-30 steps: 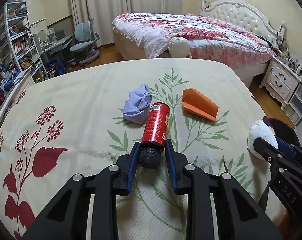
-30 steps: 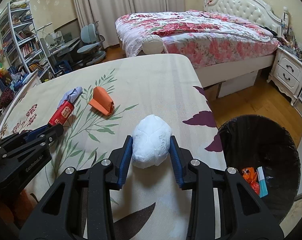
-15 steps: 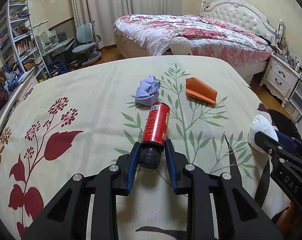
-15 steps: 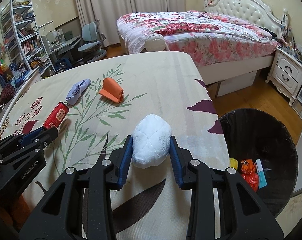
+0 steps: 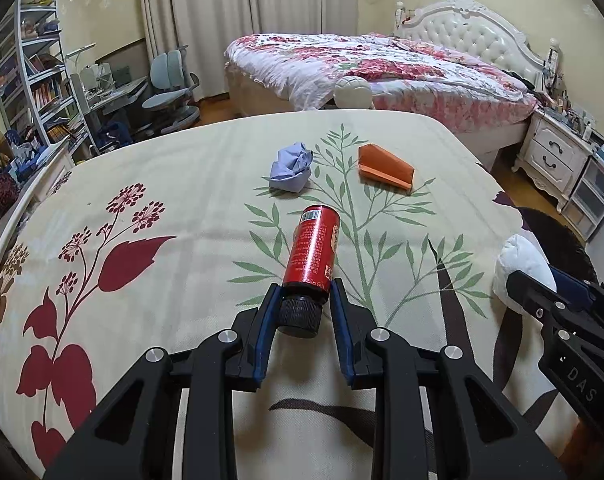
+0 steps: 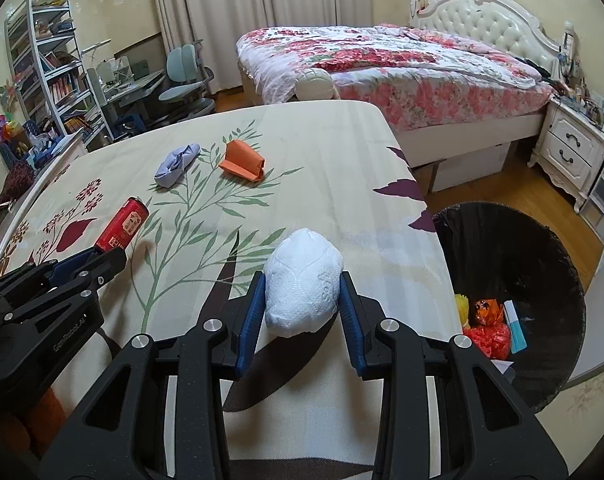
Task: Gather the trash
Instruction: 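Carry both tools over the black bin and open them to drop the items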
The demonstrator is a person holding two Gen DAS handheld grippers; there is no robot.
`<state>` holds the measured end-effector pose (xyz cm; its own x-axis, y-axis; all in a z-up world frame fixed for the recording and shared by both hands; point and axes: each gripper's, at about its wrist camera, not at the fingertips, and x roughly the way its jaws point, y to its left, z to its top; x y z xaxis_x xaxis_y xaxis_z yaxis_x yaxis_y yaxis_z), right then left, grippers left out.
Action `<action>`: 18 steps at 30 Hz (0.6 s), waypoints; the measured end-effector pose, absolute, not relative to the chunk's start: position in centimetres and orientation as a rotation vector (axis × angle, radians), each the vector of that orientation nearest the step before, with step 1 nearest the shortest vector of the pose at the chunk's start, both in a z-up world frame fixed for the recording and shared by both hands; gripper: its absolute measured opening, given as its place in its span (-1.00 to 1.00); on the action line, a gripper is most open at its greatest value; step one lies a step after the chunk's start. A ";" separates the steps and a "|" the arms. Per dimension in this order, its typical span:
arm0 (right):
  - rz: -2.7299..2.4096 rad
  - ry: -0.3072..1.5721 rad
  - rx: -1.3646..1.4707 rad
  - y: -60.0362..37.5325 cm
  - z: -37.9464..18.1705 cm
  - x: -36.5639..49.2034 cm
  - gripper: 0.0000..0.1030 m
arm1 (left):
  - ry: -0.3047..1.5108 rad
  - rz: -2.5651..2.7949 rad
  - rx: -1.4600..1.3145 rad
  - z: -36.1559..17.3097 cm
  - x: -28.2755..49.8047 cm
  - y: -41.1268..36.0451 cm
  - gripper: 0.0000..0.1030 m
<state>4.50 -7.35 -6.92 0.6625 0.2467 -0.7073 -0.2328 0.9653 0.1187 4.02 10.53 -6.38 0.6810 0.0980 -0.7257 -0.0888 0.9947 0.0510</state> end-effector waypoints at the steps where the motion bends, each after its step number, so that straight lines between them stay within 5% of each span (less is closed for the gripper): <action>1: 0.269 0.800 0.019 -7.5 -6.9 4.2 -0.32 | 0.812 0.103 0.014 -6.3 3.8 10.4 -0.45; 18: 0.106 0.742 0.060 -14.6 -5.3 2.2 -0.31 | 0.769 -0.015 0.036 -5.4 2.4 5.0 -0.45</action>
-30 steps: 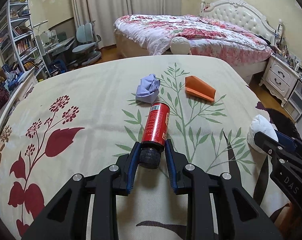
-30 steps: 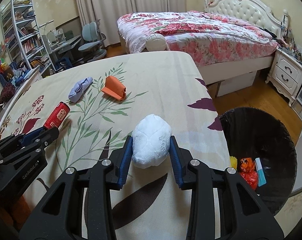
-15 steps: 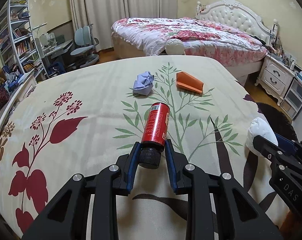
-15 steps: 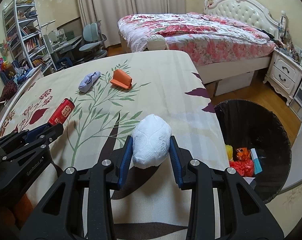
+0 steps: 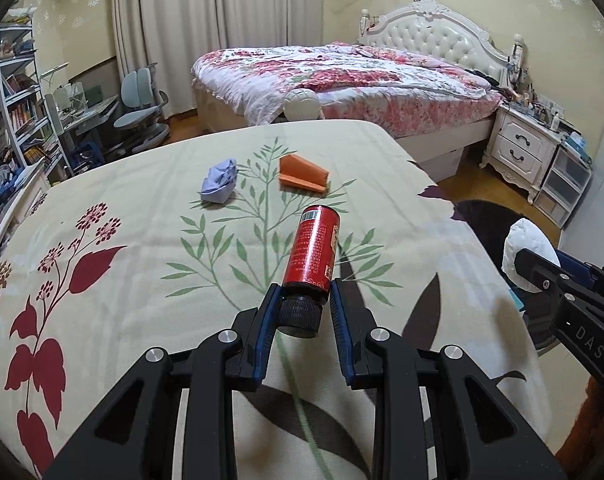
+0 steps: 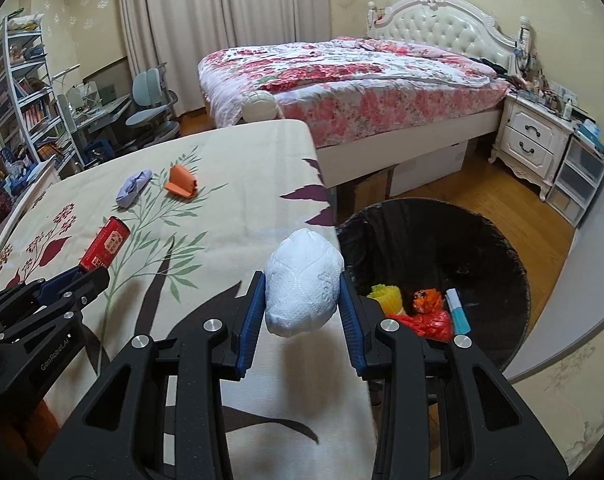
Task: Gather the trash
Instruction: 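Carry both tools over the black bin and open them to drop the items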
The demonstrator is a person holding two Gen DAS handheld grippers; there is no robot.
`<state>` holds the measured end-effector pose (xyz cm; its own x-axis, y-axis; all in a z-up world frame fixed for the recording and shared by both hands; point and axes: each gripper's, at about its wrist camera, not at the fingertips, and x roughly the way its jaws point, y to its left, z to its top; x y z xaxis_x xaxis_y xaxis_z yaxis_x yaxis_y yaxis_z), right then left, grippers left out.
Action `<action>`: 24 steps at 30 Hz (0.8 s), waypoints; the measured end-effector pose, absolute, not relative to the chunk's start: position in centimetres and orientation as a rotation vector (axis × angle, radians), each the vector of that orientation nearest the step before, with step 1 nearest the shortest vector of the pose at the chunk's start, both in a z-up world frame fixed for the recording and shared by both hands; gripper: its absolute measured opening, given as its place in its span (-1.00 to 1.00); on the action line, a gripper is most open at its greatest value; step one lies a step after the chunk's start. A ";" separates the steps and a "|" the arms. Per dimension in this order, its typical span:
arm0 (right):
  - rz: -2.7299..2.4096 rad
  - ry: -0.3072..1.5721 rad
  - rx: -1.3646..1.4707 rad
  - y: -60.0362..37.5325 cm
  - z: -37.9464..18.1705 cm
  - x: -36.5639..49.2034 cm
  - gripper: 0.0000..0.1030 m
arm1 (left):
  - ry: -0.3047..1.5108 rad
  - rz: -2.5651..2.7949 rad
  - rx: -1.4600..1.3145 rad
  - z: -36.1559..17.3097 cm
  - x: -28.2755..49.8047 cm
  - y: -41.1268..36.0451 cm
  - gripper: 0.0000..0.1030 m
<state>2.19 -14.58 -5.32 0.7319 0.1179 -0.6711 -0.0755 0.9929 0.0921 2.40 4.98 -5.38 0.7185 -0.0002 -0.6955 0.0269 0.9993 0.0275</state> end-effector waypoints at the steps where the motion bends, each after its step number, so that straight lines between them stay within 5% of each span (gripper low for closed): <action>1: 0.090 0.739 0.061 -15.1 -5.3 2.2 -0.32 | 0.765 -0.027 0.039 -5.3 2.5 4.5 -0.45; 24: -0.109 0.710 0.108 -24.4 -6.5 6.0 -0.30 | 0.737 -0.212 0.138 -5.9 7.8 -7.8 -0.45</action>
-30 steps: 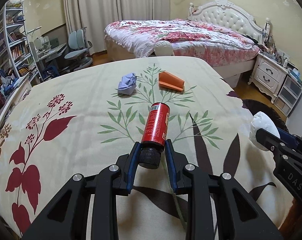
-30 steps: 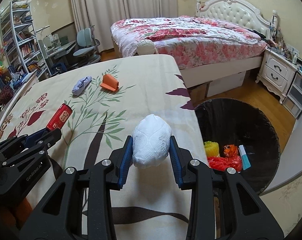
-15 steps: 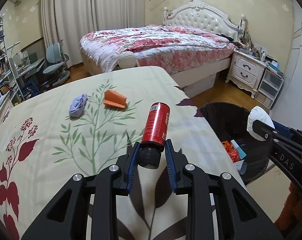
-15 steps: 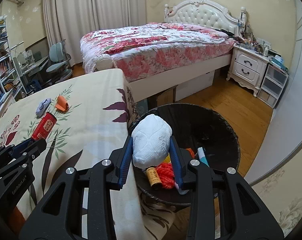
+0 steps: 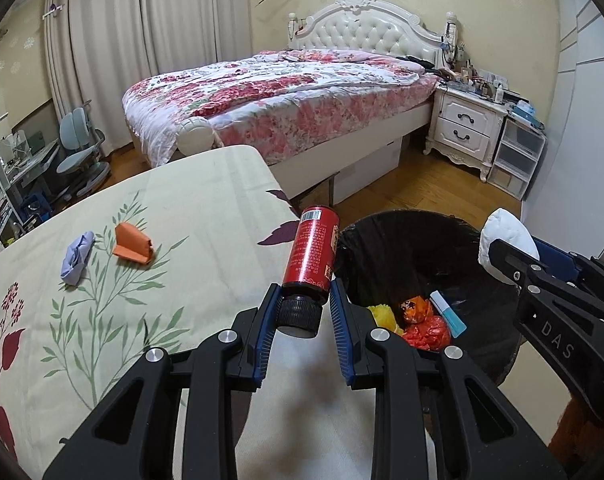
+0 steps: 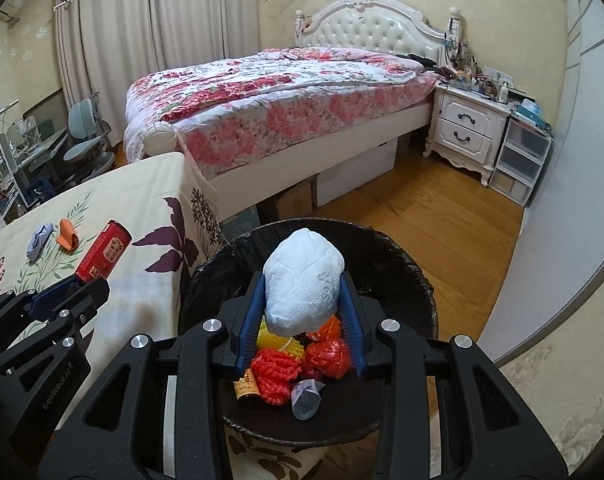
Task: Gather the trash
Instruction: 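Carry both tools over the black bin and open them to drop the items, then move both open tools back over the quilt toward the cloth and orange paper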
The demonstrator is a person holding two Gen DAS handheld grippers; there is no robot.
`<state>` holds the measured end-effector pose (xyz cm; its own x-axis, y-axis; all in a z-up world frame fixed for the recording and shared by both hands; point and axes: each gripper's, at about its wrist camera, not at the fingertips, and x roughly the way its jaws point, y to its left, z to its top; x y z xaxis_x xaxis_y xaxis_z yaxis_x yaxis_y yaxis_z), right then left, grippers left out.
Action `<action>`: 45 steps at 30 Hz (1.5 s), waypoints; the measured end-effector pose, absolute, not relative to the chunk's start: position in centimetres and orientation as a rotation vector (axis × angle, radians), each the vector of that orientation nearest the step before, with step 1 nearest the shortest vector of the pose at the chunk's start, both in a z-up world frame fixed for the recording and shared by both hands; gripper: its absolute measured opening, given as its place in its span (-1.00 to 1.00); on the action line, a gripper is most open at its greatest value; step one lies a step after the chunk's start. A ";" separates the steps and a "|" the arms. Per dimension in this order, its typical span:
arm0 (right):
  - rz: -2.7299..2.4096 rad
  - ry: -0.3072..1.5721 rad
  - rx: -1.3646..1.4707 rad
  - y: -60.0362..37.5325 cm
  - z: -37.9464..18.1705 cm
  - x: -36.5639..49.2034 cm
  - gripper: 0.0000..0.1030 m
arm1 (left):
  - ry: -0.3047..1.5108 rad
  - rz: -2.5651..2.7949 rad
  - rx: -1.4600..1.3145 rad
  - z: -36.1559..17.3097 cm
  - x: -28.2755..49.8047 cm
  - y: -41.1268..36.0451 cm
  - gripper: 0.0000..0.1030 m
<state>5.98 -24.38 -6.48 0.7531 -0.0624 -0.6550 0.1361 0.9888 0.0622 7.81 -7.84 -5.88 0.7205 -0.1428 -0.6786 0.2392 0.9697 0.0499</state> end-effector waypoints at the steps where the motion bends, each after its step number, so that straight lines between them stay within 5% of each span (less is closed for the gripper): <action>1: -0.111 0.712 0.110 -24.6 -6.6 6.1 -0.30 | 0.736 -0.216 0.141 -6.0 8.0 -8.3 -0.45; 18: -0.196 0.734 0.142 -26.9 -7.9 7.6 -0.27 | 0.766 -0.232 0.186 -7.5 10.8 -11.5 -0.45; 21: -0.214 0.728 0.140 -27.2 -7.8 7.5 -0.12 | 0.774 -0.232 0.190 -7.7 10.9 -11.7 -0.43; 26: -0.246 0.727 0.137 -27.5 -7.8 7.4 -0.02 | 0.757 -0.216 0.204 -7.8 10.7 -11.8 0.07; 32: -0.283 0.713 0.124 -27.6 -7.6 7.1 0.17 | 0.742 -0.206 0.200 -7.5 10.3 -11.5 0.35; 40: -0.323 0.670 0.133 -27.9 -6.9 6.1 0.76 | 0.729 -0.197 0.189 -7.0 10.1 -11.0 0.49; 45: -0.301 0.655 0.158 -27.3 -6.6 6.0 0.82 | 0.723 -0.182 0.185 -6.7 10.1 -10.4 0.54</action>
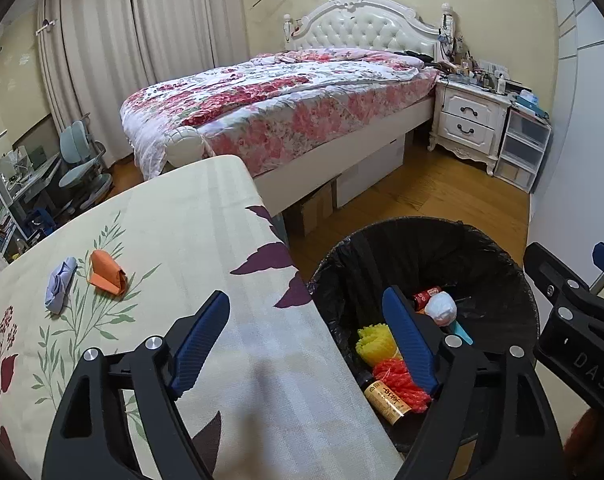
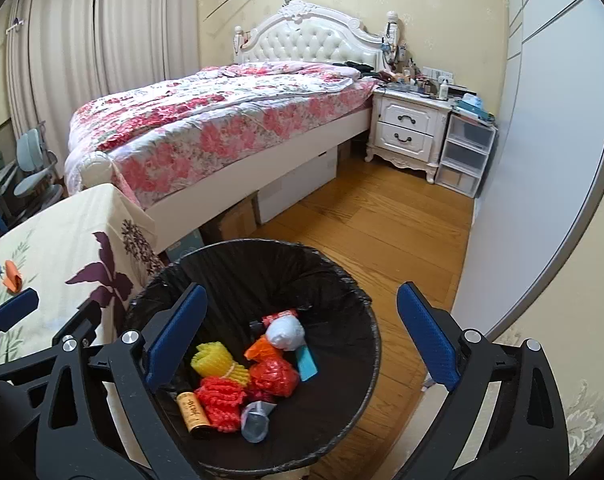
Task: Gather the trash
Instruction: 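Move both open tools back over the quilt toward the cloth and orange paper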
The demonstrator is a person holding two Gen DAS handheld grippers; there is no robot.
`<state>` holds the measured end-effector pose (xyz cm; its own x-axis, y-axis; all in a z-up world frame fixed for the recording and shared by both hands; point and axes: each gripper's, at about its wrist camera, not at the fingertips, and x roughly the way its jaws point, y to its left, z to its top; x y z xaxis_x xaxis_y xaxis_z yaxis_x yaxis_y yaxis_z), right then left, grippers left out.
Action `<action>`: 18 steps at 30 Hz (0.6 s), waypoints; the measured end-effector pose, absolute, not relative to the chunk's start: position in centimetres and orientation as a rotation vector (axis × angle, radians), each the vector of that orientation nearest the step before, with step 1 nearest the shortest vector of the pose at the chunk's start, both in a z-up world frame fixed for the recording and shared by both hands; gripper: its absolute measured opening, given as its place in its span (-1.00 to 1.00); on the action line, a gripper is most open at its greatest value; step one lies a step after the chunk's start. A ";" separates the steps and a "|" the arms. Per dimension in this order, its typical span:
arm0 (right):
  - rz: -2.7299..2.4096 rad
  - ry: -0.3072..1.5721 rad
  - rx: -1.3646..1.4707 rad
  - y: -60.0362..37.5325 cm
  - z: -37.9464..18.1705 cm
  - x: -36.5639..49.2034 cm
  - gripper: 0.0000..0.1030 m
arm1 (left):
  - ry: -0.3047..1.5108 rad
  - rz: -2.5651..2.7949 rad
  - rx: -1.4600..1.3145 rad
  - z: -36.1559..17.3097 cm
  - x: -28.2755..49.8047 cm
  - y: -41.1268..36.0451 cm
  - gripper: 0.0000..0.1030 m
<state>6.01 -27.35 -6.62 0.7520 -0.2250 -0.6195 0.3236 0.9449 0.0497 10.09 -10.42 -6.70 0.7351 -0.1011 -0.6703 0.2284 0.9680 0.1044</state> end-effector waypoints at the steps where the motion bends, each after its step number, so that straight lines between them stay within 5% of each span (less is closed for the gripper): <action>1: -0.296 0.657 0.165 -27.3 -6.6 6.0 0.82 | 0.724 -0.179 0.181 -6.6 10.0 -10.0 0.54; 18: -0.001 0.734 0.110 -16.1 -7.1 9.2 0.82 | 0.758 0.103 0.127 -6.7 10.4 3.1 0.57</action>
